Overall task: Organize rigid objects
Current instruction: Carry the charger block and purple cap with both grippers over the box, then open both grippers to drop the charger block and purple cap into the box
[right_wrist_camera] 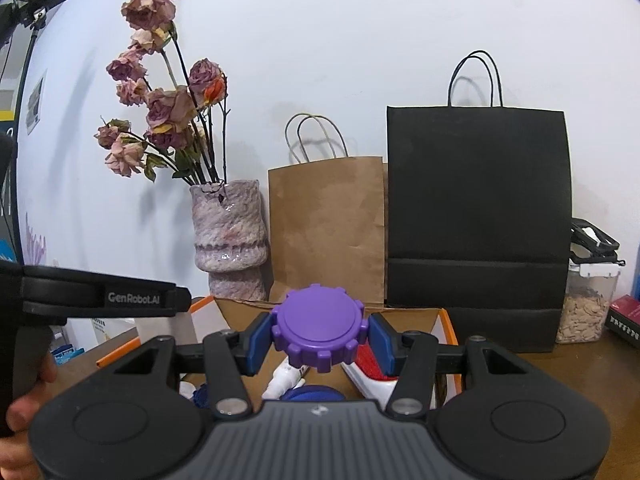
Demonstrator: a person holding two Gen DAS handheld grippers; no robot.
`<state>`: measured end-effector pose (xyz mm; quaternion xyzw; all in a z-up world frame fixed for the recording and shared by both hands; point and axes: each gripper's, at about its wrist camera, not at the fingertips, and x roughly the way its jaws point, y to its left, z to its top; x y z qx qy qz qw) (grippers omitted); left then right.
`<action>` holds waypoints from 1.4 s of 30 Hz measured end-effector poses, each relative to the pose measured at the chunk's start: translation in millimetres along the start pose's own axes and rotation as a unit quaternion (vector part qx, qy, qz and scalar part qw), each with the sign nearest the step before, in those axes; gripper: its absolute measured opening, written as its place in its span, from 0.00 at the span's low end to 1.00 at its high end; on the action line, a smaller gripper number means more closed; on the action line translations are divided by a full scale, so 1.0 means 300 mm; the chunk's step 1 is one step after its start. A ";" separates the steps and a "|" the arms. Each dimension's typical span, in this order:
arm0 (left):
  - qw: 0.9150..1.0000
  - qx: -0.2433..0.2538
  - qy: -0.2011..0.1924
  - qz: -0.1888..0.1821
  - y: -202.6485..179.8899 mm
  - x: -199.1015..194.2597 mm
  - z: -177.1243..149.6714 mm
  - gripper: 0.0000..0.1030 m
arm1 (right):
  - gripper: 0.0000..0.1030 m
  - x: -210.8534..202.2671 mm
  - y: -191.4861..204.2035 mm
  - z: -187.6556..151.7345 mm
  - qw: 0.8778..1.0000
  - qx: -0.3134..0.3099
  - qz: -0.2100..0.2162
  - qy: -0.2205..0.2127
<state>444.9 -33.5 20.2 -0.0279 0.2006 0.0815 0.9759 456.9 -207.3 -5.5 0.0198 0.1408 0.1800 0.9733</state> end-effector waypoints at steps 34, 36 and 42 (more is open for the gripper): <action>0.998 0.042 0.034 0.040 -0.006 0.226 -0.019 1.00 | 0.82 0.213 -0.050 -0.035 0.998 -0.011 -0.014 0.067; 0.998 0.042 0.028 0.039 -0.006 0.217 -0.014 1.00 | 0.93 0.205 -0.054 -0.036 0.998 -0.007 -0.022 0.061; 0.998 0.042 0.034 0.043 -0.006 0.221 -0.013 1.00 | 1.00 0.205 -0.058 -0.038 0.998 -0.007 -0.028 0.063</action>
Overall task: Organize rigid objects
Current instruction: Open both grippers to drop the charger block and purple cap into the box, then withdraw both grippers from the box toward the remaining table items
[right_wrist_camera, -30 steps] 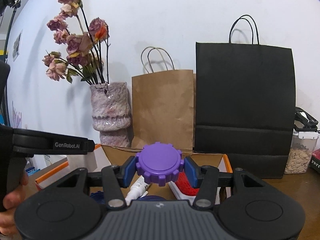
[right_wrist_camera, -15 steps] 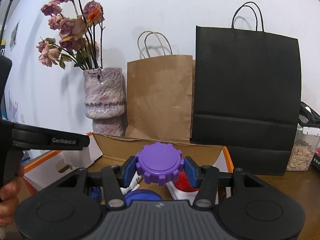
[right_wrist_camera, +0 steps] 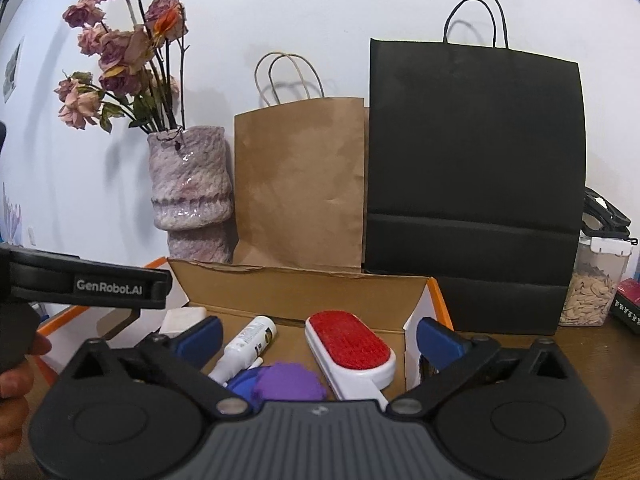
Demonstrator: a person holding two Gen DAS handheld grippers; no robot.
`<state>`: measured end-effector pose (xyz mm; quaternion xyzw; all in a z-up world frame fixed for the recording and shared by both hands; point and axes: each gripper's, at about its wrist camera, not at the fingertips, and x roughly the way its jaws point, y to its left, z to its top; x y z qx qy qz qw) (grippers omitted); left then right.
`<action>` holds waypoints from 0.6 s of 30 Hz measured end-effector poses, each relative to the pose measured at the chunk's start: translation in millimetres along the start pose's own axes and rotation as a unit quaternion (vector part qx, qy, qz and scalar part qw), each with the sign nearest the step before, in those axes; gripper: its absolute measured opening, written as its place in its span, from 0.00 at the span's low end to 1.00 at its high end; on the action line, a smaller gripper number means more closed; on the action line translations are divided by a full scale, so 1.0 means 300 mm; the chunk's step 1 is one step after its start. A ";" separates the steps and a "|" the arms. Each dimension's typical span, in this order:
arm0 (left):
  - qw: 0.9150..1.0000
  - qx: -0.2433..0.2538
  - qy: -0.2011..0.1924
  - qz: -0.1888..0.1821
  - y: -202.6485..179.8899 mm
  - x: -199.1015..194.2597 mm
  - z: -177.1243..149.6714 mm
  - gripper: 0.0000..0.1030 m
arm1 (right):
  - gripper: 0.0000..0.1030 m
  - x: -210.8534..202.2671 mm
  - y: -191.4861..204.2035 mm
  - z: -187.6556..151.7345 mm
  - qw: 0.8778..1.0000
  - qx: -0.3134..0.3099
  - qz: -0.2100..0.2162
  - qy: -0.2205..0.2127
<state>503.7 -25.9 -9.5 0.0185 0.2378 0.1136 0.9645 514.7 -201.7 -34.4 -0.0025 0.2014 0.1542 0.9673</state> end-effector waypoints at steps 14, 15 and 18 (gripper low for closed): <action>1.000 0.000 0.004 -0.001 0.001 0.000 -0.003 1.00 | 1.00 0.000 0.006 -0.001 1.000 -0.001 0.002 0.002; 1.000 0.001 0.005 -0.002 0.001 0.000 -0.002 1.00 | 1.00 -0.001 0.006 -0.002 1.000 -0.001 0.001 0.002; 1.000 0.001 0.008 -0.003 0.002 -0.003 -0.005 1.00 | 1.00 -0.006 0.004 -0.003 1.000 0.001 0.001 0.002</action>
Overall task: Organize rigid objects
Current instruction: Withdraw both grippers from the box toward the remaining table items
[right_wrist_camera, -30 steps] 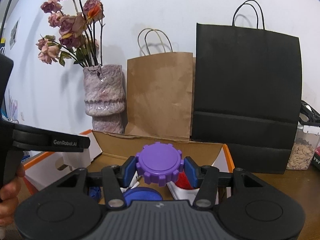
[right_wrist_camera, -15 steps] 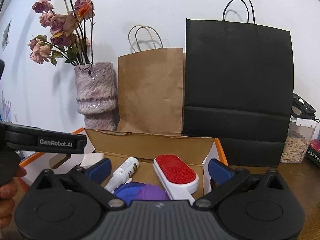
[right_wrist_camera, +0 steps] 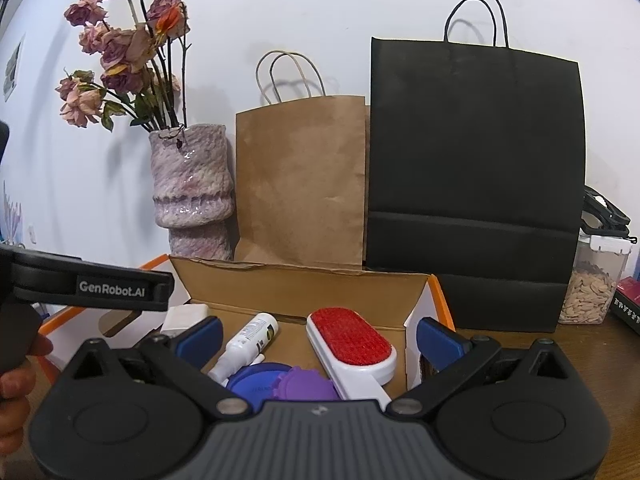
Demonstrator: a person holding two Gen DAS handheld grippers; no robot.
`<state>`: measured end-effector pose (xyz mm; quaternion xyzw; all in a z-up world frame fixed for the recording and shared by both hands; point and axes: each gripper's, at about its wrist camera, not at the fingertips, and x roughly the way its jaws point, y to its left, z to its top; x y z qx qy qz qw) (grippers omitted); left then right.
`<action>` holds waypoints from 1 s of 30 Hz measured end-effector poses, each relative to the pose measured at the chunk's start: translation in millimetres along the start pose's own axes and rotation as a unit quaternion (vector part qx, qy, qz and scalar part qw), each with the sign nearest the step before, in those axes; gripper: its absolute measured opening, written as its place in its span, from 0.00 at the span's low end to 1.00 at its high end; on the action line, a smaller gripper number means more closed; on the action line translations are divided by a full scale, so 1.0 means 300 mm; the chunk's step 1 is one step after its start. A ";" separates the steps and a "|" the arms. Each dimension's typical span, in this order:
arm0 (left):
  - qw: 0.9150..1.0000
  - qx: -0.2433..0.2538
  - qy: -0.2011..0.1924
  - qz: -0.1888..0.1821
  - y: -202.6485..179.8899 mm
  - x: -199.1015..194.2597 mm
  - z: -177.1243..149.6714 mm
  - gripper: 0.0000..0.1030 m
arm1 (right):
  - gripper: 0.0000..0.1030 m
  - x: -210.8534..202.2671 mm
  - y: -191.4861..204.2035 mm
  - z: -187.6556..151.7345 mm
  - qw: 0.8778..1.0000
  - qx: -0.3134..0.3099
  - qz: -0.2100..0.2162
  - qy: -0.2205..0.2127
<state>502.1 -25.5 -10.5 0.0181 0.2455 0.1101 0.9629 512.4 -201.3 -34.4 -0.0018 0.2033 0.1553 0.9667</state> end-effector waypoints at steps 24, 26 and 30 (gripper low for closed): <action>1.000 -0.001 0.006 -0.002 0.019 -0.135 -0.076 1.00 | 1.00 -0.159 0.005 -0.029 1.000 0.006 -0.002 -0.016; 1.000 -0.004 0.007 -0.002 0.024 -0.151 -0.083 1.00 | 1.00 -0.177 0.007 -0.034 1.000 0.008 -0.002 -0.017; 1.000 -0.009 0.011 -0.001 0.032 -0.181 -0.099 1.00 | 1.00 -0.218 0.009 -0.048 1.000 0.011 -0.004 -0.019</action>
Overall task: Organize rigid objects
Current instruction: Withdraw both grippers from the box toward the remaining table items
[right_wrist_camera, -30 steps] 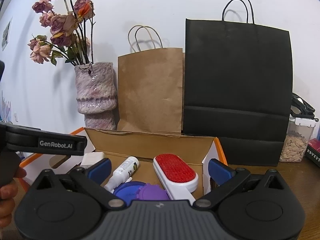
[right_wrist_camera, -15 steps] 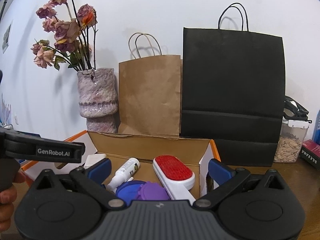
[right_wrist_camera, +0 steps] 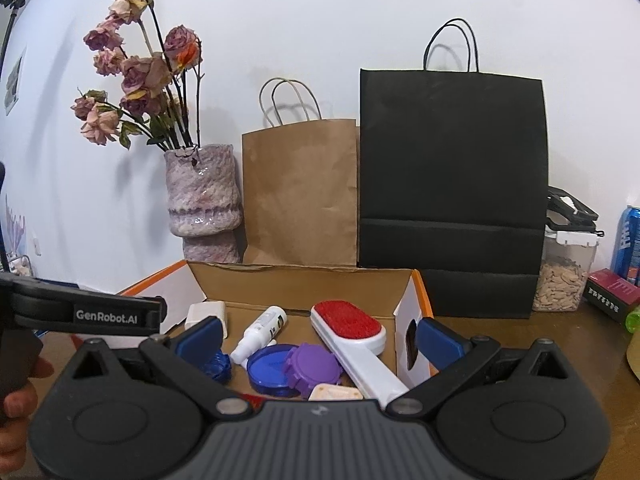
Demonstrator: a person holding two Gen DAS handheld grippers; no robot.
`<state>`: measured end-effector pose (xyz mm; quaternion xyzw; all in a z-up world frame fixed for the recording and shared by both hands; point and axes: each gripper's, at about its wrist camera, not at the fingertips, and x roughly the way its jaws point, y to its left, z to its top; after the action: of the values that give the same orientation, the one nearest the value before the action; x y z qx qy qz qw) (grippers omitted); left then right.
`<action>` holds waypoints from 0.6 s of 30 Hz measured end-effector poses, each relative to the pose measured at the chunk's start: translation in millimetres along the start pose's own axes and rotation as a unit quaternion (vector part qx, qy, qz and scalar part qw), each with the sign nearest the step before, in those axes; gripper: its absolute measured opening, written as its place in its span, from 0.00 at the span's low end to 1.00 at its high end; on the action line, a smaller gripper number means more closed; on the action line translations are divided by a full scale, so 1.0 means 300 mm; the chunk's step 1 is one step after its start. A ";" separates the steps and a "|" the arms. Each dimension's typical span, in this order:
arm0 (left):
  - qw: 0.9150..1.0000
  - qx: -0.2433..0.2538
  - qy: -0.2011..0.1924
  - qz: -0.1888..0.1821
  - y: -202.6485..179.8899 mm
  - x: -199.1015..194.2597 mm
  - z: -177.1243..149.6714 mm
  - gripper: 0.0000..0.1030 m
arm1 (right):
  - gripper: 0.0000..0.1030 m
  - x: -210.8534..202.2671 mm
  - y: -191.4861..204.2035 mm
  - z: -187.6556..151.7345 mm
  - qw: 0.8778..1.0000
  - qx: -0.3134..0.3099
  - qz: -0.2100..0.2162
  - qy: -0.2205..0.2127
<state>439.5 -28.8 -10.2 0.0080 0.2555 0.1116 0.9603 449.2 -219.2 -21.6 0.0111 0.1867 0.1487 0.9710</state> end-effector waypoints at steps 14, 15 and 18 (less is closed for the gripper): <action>1.000 -0.009 0.009 0.008 0.033 -0.115 -0.077 1.00 | 1.00 -0.156 0.012 -0.039 1.000 0.013 -0.003 -0.010; 1.000 -0.009 0.009 0.007 0.036 -0.122 -0.082 1.00 | 1.00 -0.169 0.017 -0.043 1.000 0.012 -0.002 -0.011; 1.000 -0.007 0.011 0.008 0.044 -0.146 -0.099 1.00 | 1.00 -0.203 0.029 -0.054 1.000 0.010 0.000 -0.015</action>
<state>385.1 -26.9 -13.7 0.0020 0.2655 0.1207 0.9565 386.8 -229.4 -14.1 0.0230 0.1739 0.1471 0.9734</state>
